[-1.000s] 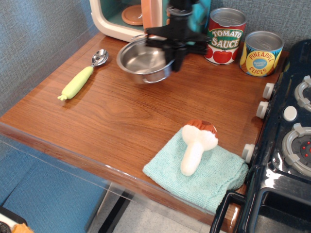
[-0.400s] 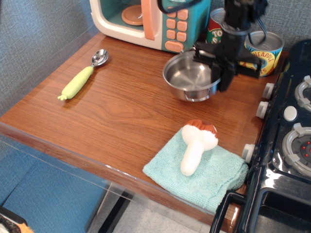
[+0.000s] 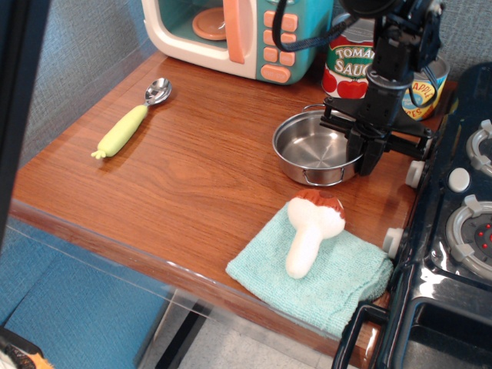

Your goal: Move the pot to the right, in front of the cans.

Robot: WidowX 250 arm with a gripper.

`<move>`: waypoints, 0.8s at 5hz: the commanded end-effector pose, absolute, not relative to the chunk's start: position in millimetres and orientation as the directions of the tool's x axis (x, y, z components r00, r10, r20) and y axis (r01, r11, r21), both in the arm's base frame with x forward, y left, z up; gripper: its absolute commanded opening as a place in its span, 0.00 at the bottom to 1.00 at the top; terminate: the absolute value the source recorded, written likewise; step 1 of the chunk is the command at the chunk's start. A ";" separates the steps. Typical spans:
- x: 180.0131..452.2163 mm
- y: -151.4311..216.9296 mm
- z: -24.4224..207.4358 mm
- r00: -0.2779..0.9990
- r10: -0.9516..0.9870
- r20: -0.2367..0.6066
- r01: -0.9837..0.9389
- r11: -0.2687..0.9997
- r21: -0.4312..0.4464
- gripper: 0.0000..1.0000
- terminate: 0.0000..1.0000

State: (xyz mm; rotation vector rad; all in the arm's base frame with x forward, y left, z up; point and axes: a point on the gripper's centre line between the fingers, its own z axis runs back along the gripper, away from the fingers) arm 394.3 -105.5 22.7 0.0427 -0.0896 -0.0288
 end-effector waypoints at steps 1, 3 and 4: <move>390.6 -103.1 40.7 0.988 -0.009 0.157 0.004 1.000 0.030 1.00 0.00; 385.9 -99.4 79.0 0.976 0.027 0.216 -0.034 0.999 0.028 1.00 0.00; 375.9 -96.4 93.6 0.971 0.036 0.238 -0.042 0.999 0.020 1.00 0.00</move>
